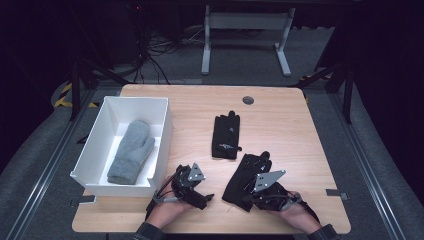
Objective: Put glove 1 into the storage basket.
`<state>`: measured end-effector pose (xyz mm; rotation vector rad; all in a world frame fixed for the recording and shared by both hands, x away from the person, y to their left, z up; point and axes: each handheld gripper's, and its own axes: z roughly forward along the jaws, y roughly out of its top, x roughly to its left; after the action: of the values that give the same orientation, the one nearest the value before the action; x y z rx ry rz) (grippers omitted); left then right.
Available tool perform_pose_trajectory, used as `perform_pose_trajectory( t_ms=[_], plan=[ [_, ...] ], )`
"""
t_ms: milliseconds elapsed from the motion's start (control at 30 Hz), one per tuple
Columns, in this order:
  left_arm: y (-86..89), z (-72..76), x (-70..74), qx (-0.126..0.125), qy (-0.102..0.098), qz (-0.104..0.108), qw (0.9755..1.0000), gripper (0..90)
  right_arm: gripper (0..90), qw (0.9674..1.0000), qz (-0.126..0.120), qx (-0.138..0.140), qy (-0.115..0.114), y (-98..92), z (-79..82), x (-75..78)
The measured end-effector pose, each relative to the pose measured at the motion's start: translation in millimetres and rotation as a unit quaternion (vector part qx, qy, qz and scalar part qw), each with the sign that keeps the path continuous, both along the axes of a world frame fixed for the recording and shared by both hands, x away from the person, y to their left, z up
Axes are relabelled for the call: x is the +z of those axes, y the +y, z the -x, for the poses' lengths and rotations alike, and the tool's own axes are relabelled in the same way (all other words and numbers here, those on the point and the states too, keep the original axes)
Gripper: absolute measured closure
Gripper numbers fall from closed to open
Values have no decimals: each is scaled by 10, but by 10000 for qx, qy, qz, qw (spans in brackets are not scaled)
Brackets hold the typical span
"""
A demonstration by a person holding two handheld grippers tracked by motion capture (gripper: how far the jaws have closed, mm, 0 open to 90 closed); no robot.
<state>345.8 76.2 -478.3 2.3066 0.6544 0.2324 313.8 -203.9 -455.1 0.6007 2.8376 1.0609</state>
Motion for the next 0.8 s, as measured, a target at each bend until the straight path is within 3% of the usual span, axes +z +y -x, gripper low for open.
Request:
perform_pose_trajectory(
  t_ms=[167,267,367,467,667,700,800],
  plan=[
    [0,0,0,1,2,-1,10000,2,900,9999,-23,97,-14,87,8,-1],
    [0,0,0,0,3,-1,10000,3,794,9997,-198,55,-89,24,7,54],
    [1,-1,1,-3,0,-8,10000,3,676,9987,-410,-216,-213,-113,-20,121],
    [1,-5,1,-10,-3,-6,10000,3,535,9963,-463,-605,-391,-308,-61,150],
    [-6,-9,8,25,26,-35,10000,6,340,9899,-355,-1201,-660,-602,-132,134],
    [-20,-23,34,68,94,-115,9999,17,294,9885,-331,-1307,-690,-659,-143,117],
    [-25,-32,52,104,118,-168,9997,46,263,9856,-276,-1487,-750,-762,-161,78]
  ],
)
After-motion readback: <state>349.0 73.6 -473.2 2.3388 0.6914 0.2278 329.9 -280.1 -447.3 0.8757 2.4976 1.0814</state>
